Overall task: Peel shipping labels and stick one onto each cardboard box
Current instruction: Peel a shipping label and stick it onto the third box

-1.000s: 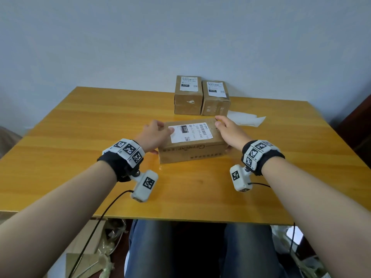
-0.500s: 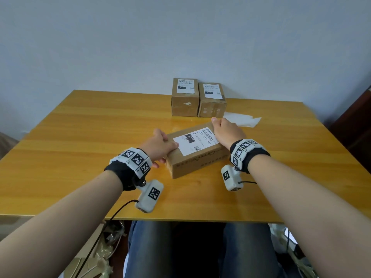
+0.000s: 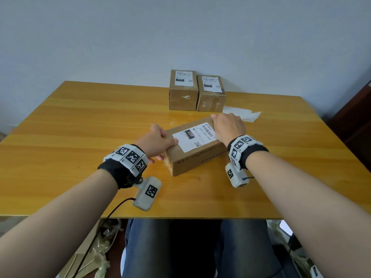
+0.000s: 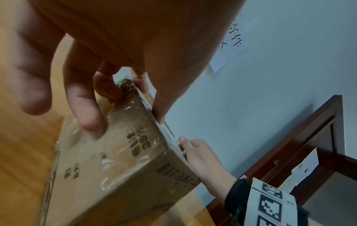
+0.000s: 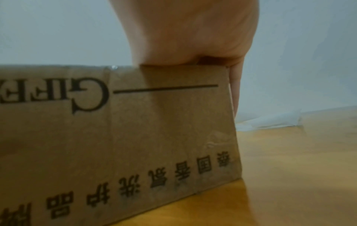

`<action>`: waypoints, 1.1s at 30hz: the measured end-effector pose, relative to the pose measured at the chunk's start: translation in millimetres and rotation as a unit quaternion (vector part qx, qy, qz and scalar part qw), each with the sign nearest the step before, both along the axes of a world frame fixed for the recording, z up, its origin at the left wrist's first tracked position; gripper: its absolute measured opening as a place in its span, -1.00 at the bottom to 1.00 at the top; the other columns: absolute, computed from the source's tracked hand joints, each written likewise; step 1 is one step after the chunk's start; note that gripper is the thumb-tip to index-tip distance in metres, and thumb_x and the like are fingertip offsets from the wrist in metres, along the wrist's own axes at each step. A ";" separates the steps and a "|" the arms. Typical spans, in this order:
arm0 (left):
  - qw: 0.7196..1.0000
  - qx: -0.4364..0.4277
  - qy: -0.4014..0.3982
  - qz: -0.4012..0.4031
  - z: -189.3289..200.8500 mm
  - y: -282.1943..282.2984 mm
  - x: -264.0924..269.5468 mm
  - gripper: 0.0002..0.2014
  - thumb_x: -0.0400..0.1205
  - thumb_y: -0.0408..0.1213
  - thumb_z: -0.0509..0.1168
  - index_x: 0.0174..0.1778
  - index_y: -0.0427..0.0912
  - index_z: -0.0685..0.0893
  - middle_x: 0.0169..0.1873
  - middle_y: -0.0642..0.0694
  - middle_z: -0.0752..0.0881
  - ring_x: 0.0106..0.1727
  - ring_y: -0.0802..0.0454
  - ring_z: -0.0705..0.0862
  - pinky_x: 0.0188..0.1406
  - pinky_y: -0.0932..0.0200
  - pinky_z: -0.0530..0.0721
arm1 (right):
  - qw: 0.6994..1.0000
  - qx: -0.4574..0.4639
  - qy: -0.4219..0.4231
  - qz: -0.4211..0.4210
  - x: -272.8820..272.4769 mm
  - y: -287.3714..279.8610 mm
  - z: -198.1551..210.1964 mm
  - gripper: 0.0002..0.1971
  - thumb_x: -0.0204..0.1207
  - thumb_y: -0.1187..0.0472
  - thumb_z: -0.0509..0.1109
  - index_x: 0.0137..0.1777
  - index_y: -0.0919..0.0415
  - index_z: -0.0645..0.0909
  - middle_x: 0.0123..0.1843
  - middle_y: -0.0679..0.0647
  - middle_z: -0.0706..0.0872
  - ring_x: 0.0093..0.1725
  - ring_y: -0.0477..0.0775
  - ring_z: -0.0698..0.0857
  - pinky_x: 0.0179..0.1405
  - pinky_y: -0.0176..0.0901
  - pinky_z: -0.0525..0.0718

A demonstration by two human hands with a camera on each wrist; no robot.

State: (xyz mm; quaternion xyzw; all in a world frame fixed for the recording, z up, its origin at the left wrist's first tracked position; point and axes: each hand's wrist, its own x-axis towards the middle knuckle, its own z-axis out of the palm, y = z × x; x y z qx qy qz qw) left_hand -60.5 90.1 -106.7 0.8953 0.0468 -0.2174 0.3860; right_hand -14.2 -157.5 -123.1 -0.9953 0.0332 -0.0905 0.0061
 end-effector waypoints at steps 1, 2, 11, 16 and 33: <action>1.000 -0.002 0.000 0.000 -0.5 0.3 -0.1 -0.58 0.68 0.13 0.37 0.27 0.01 0.38 0.05 -0.07 0.73 -0.30 0.03 0.78 0.01 -0.15 0.84 | 1.000 -0.005 0.002 0.002 -0.4 -0.2 1.0 -0.54 0.90 0.03 0.03 0.11 0.27 0.71 -0.08 0.24 0.70 0.01 0.39 0.70 -0.14 0.05 0.54; 1.000 -0.004 -0.001 0.000 -1.1 0.6 0.1 -0.57 0.68 0.13 0.37 0.27 0.01 0.38 0.06 -0.07 0.73 -0.30 0.03 0.78 0.02 -0.16 0.84 | 1.000 -0.007 0.007 0.002 -1.1 0.1 2.7 -0.57 0.90 0.05 0.06 0.13 0.28 0.71 -0.11 0.23 0.67 -0.02 0.38 0.69 -0.15 0.05 0.51; 1.000 -0.022 0.004 0.001 -4.9 -0.7 4.9 -0.62 0.72 0.09 0.33 0.27 0.00 0.35 0.07 -0.11 0.74 -0.26 0.00 0.78 0.00 -0.20 0.84 | 0.999 0.027 -0.039 0.026 5.4 -8.7 -2.8 -0.63 0.88 0.12 0.08 0.11 0.34 0.66 -0.10 0.31 0.76 -0.04 0.45 0.73 -0.14 0.06 0.46; 1.000 -0.018 -0.023 0.006 -10.3 -3.3 10.7 -0.75 0.81 0.00 0.18 0.30 0.00 0.33 0.13 -0.18 0.70 -0.23 -0.05 0.73 -0.17 -0.10 0.83 | 0.997 0.058 -0.040 0.019 4.1 -16.0 -3.1 -0.61 0.90 0.11 0.03 0.19 0.35 0.63 -0.02 0.37 0.77 0.02 0.49 0.73 -0.09 0.12 0.51; 0.985 0.004 -0.161 -0.061 -2.6 -25.0 53.2 -0.40 0.83 0.24 -0.12 0.16 -0.02 0.77 -0.10 -0.11 0.84 -0.11 -0.08 0.79 -0.14 0.09 0.70 | 0.984 0.077 0.162 -0.017 -40.6 -23.9 17.3 -0.22 0.61 -0.58 -0.03 -0.08 0.12 0.68 -0.41 0.06 0.80 -0.50 0.10 0.79 -0.39 -0.15 0.70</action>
